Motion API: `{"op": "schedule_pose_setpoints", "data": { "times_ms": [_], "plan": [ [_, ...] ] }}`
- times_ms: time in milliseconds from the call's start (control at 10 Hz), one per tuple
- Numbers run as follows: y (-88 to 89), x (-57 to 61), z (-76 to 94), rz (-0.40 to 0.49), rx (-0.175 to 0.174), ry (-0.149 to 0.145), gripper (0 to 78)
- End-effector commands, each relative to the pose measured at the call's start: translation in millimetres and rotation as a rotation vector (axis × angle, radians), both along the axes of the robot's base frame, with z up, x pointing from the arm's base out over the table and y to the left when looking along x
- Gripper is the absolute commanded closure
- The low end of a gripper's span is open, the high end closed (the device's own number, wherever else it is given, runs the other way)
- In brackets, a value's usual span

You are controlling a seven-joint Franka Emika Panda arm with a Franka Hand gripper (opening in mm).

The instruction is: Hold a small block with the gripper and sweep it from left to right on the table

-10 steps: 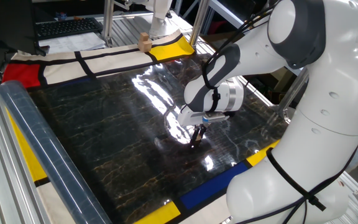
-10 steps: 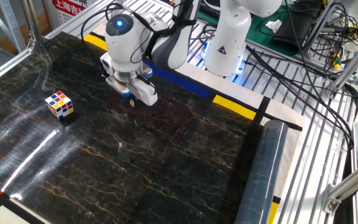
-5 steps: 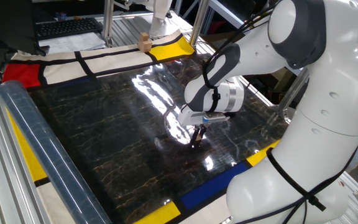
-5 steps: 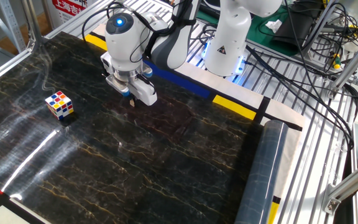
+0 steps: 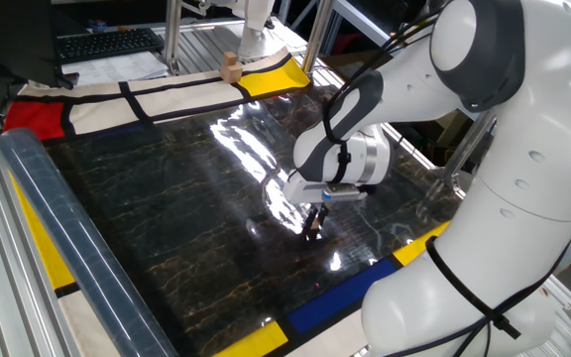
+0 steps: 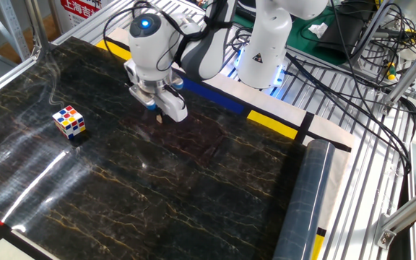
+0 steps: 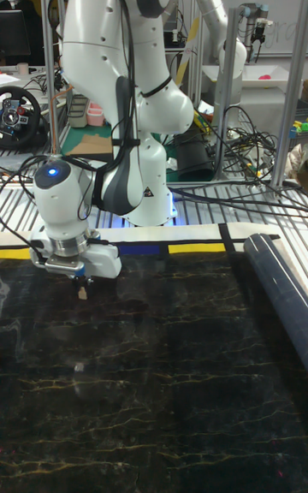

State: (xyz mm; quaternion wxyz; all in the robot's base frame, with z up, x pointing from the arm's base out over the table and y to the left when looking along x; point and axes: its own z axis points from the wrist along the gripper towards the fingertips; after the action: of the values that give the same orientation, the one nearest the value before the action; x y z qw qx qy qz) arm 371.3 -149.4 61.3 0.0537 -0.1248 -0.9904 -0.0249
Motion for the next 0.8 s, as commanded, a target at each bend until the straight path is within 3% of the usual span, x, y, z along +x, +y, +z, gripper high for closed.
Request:
{"op": "schedule_pose_setpoints", "data": {
  "times_ms": [100,400,800],
  "plan": [
    [1.7,-2.2,-0.2,-0.008,-0.003,-0.004,76.4],
    [1.7,-2.2,-0.2,0.014,-0.019,-0.015,76.4],
    [1.7,-2.2,-0.2,0.097,-0.011,-0.013,76.4]
  ]
}}
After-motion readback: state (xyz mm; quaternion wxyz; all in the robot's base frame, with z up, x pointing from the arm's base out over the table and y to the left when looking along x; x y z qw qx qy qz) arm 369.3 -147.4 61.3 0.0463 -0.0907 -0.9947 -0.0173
